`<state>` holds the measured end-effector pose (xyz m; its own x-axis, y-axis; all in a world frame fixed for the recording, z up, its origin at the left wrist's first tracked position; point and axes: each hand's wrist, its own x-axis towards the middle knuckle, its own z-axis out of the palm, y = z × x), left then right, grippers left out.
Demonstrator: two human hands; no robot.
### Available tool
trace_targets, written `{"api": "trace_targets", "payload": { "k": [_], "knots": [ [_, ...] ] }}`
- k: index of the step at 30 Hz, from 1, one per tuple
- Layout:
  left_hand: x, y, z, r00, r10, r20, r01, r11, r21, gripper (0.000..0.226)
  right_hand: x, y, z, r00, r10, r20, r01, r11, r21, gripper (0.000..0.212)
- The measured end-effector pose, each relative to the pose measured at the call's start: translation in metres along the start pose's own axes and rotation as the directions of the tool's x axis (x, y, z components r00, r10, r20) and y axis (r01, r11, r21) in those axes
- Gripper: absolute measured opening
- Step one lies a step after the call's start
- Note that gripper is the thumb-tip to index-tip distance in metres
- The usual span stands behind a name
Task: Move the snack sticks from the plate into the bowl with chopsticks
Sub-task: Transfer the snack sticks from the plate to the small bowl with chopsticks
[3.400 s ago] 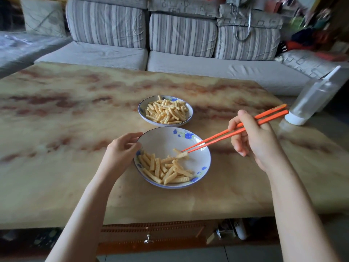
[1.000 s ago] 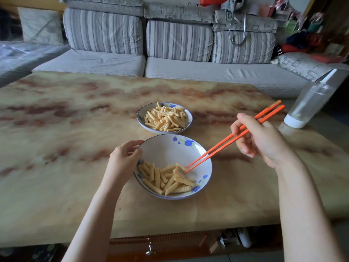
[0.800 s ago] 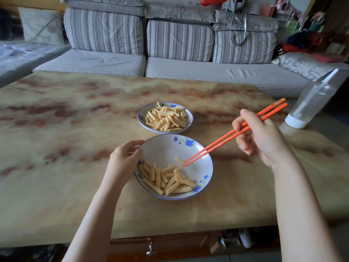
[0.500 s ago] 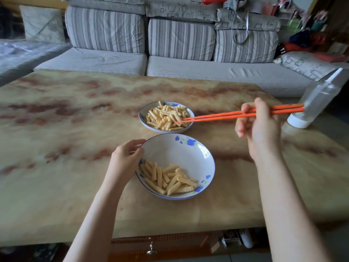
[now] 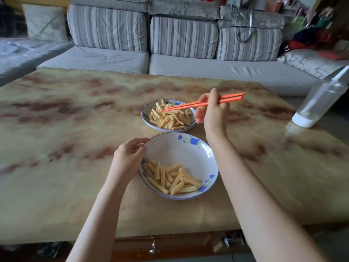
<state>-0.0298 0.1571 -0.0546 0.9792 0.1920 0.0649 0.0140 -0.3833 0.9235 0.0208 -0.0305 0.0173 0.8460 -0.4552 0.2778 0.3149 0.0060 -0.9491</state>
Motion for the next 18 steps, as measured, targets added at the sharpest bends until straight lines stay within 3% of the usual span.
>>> {"api": "trace_targets", "payload": {
  "k": [4, 18],
  "knots": [
    [0.000, 0.001, -0.001, 1.000, -0.001, 0.001, 0.001, 1.000, -0.002, 0.033, 0.003, 0.006, 0.004, 1.000, 0.019, 0.022, -0.018, 0.998, -0.067, 0.049],
    [-0.002, 0.003, -0.002, 1.000, -0.002, 0.004, 0.002, 1.000, 0.013, 0.031, -0.022, -0.026, -0.042, 0.985, -0.006, 0.174, 0.002, 1.000, 0.020, 0.046]
  ]
}}
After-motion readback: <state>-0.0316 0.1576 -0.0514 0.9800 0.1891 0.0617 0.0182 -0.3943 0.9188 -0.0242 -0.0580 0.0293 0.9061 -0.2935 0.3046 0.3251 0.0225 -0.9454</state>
